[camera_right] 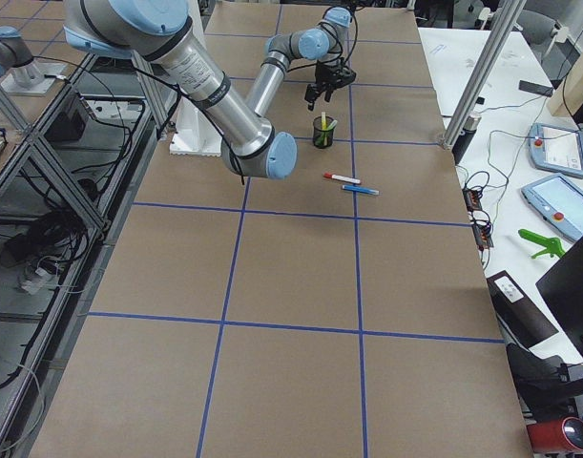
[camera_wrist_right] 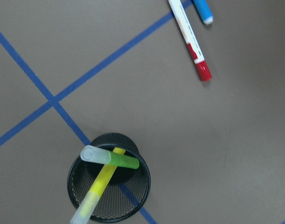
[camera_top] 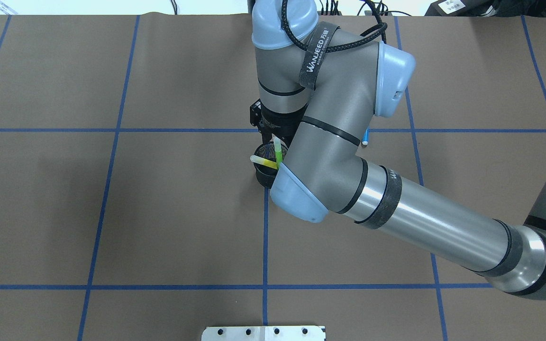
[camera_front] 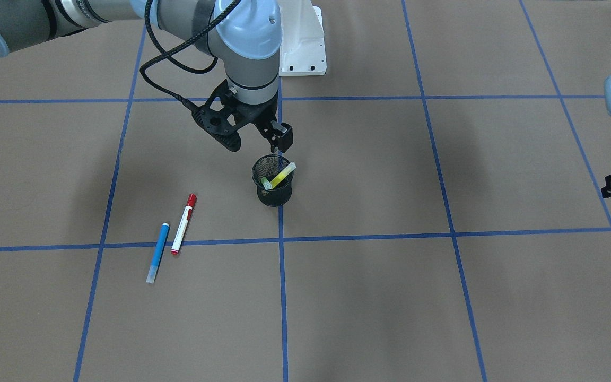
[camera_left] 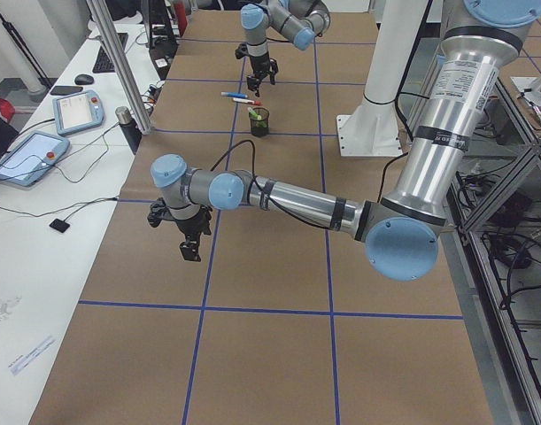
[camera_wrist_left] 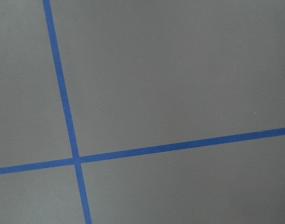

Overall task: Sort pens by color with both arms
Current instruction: 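Lower the right gripper into the cup onto the yellow highlighter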

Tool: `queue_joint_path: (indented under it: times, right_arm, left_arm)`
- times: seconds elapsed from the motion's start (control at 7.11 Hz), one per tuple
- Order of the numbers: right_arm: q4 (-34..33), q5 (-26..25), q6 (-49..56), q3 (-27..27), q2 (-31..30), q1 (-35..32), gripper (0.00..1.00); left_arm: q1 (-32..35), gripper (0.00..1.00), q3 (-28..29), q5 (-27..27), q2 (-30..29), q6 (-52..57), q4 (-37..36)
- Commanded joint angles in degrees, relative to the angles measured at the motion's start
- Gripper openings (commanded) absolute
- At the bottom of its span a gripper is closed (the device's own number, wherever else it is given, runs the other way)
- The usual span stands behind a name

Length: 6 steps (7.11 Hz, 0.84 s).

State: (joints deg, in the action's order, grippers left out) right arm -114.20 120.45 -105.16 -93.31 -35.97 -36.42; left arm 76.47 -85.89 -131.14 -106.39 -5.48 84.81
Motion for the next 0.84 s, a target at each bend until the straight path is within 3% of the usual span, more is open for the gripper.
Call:
queue_joint_path:
  times: [0.0, 0.42, 0.7]
  right_arm:
    - [9.46, 0.75, -12.81, 1.98, -0.41, -0.49, 0.99]
    - [20.64, -0.31, -14.81, 9.78, -0.50, -3.04, 0.98]
    - [21.47, 0.04, -15.07, 10.34, 0.19, -2.78, 0.91]
  left_arm:
    - [0.00, 1.00, 0.11, 0.01, 0.05, 0.21, 0.09]
    - [0.00, 1.00, 0.11, 0.01, 0.31, 0.39, 0.09]
    - [0.00, 1.00, 0.29, 0.01, 0.57, 0.47, 0.35]
